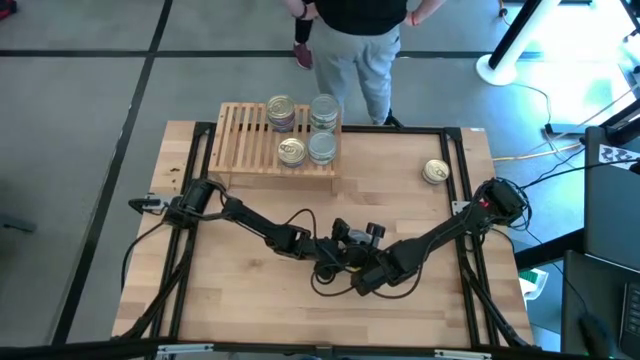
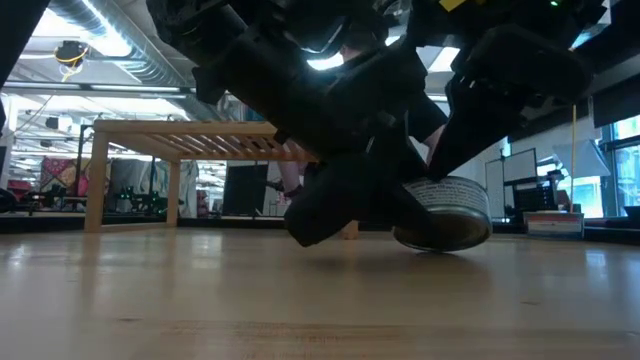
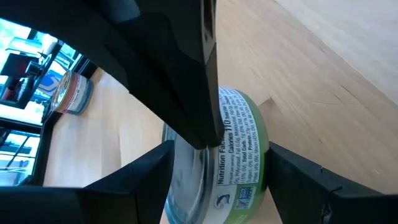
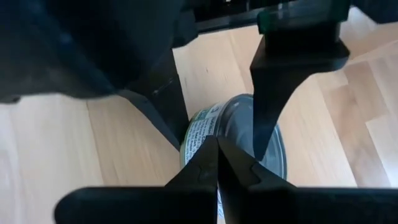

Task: Stack canned seafood by type on shelf
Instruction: Stack the green tuna can on top of the bottom stacked green tuna cans on the shelf

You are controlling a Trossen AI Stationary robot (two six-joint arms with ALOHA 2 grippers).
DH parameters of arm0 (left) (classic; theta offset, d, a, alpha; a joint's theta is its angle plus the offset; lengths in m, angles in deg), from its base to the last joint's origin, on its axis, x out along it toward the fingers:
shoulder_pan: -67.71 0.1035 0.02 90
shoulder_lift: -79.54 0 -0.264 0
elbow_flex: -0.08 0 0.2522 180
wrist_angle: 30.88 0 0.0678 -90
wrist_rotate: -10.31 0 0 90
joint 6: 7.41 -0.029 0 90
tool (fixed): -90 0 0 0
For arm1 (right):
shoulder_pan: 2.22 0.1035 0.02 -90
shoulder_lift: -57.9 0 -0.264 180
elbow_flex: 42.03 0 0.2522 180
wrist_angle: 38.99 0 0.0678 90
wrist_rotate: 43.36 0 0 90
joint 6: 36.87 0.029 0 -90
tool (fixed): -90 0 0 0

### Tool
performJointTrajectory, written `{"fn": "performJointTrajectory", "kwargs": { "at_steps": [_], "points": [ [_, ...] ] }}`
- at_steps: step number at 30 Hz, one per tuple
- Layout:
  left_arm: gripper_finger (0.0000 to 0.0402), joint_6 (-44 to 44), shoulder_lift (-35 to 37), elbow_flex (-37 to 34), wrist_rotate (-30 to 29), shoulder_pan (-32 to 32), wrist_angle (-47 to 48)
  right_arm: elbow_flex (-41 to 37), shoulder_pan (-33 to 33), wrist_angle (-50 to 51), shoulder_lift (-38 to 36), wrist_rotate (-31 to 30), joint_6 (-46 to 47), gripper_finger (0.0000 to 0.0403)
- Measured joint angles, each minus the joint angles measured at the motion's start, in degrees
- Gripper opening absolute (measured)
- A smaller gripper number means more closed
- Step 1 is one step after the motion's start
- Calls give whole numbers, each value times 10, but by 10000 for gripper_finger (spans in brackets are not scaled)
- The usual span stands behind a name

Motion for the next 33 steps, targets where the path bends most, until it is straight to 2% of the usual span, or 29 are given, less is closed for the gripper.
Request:
{"fn": "performJointTrajectory", "kwargs": {
  "at_steps": [8, 19, 22, 27, 33],
  "points": [
    [227, 0, 0, 0, -1, 0, -1, 21, 1, 4, 0, 0, -18, 1],
    [126, -2, 0, 0, -2, 0, 0, 35, 1, 31, -1, 0, -32, 1],
    [124, -3, 0, 0, -2, 0, -1, 35, 1, 32, -1, 5, -32, 3],
    [124, -2, 0, 0, -2, 0, -1, 35, 0, 31, -1, 11, -32, 27],
    [133, 1, 0, 0, -2, 0, -1, 35, 0, 31, -1, 20, -31, 85]
  ]
}}
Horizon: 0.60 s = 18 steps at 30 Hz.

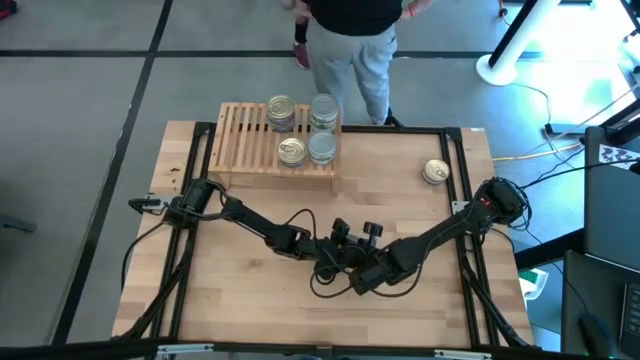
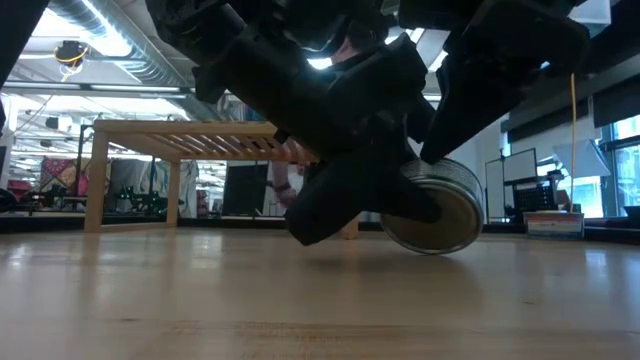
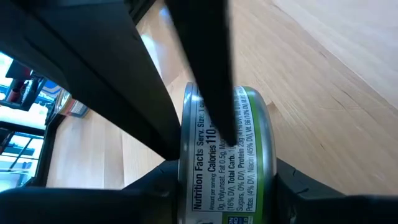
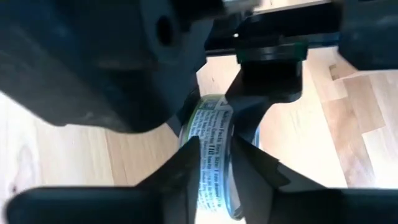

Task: Stack canned seafood by type on shelf
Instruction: Stack the green tuna can on top of the bottom stacked green tuna cans on the shelf

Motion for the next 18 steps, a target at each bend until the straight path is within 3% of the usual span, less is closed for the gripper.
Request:
{"fn": "performJointTrajectory", "kwargs": {
  "at_steps": [5, 9, 18],
  "points": [
    [125, 0, 0, 0, -2, 0, 0, 0, 0, 12, 0, 17, -25, 130],
    [130, 19, 1, 0, -4, 0, 0, 0, 1, 53, -8, 35, -13, 142],
    [125, 38, 51, -1, -46, -3, 4, -1, 2, 163, -91, -43, 6, 138]
  ]
}}
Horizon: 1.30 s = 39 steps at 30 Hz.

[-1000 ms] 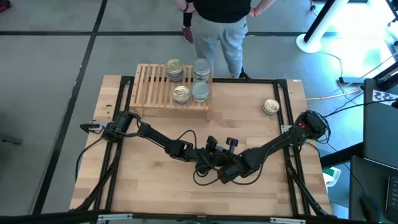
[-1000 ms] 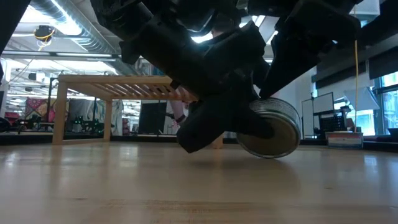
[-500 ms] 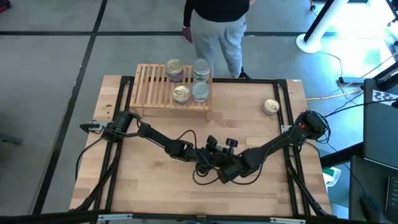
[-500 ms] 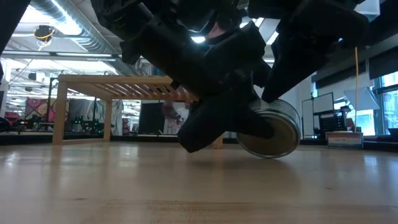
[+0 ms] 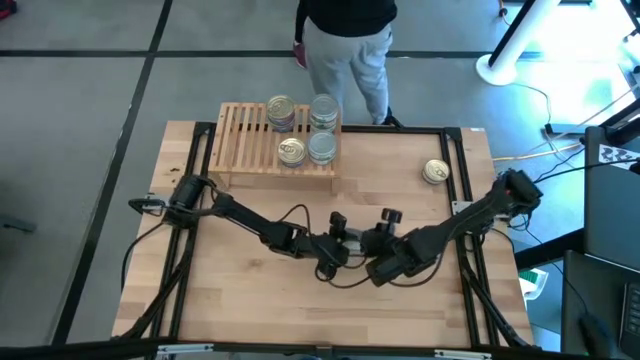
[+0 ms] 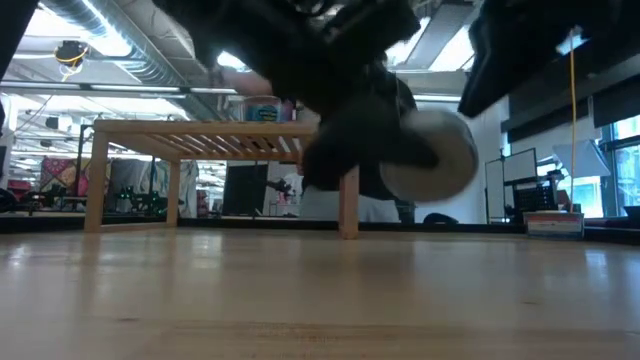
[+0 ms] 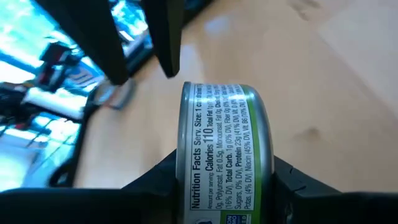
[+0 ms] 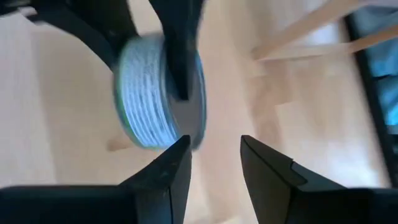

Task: Stack canned seafood by type on shelf
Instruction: Stack the green tuna can on top of the bottom stacked green tuna cans on the shelf

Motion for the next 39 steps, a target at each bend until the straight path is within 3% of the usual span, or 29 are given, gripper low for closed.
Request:
{"fn": "performJointTrajectory", "kwargs": {
  "at_steps": [4, 12, 21, 28, 39],
  "points": [
    [128, -12, 37, 0, -43, 1, 2, 0, 0, 44, -46, -32, 1, 138],
    [132, -126, 131, 0, -150, 4, 3, 0, 0, 101, -121, -69, 0, 138],
    [142, -245, 217, 0, -250, 40, 9, 0, 0, 117, -133, -150, -5, 138],
    [133, -282, 233, 1, -257, 95, 16, -1, -1, 102, -131, -225, -5, 138],
    [143, -264, 233, 1, -259, 159, 122, -1, -1, 100, -131, -233, -7, 138]
  ]
}}
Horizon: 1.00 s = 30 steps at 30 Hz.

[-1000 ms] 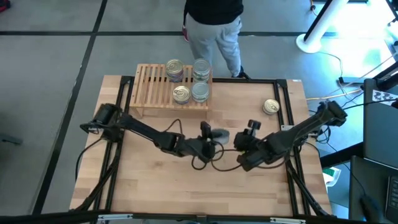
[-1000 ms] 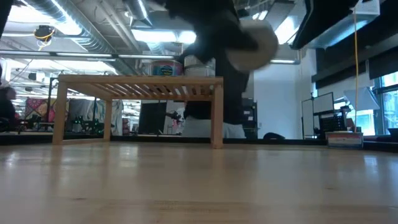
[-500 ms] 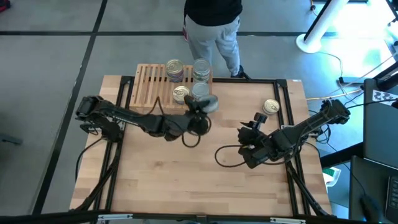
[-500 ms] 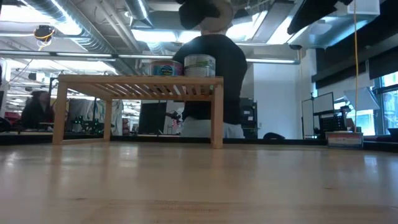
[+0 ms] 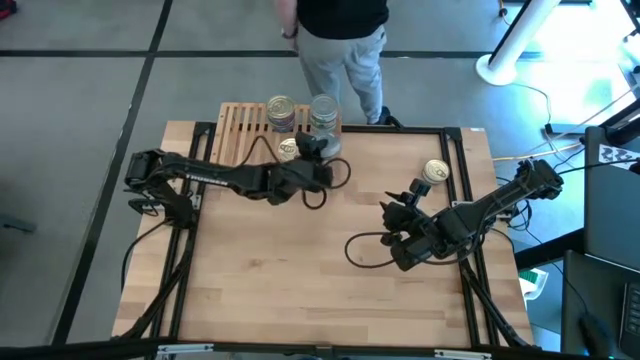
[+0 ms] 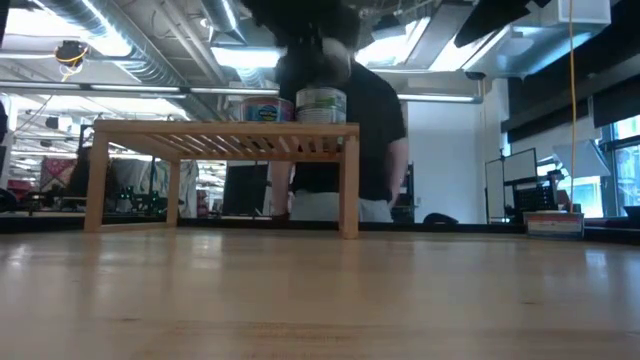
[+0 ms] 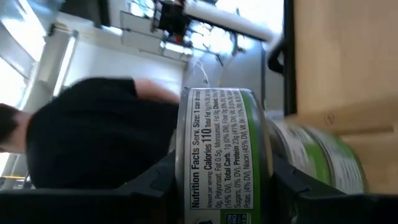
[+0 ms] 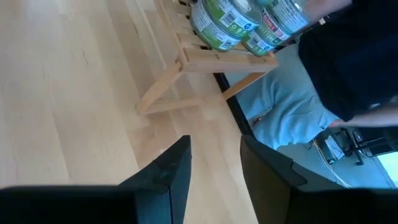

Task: Stack canned seafood by type on shelf
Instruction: Stack the green tuna can on top of the bottom stacked green tuna cans on the shelf

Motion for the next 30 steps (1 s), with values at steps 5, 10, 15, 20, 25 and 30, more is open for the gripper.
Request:
{"fn": "performJointTrajectory", "kwargs": {
  "at_steps": [5, 10, 15, 20, 25, 30],
  "points": [
    [141, 14, 0, 0, 0, 9, 27, 0, -5, -8, 0, -79, -29, 138],
    [132, 15, 0, 0, 0, 11, 28, 0, -49, -86, 0, -133, -112, 138],
    [134, 14, 0, 0, 0, 11, 28, 0, -125, -201, 0, -55, -245, 138],
    [140, 14, 0, 0, 1, 11, 28, 0, -198, -309, 0, 115, -400, 138],
    [137, 18, 0, 0, 4, 11, 41, 0, -247, -376, 0, 182, -476, 138],
    [137, 29, 0, 0, 13, 15, 42, 0, -289, -435, 0, 244, -506, 138]
  ]
}}
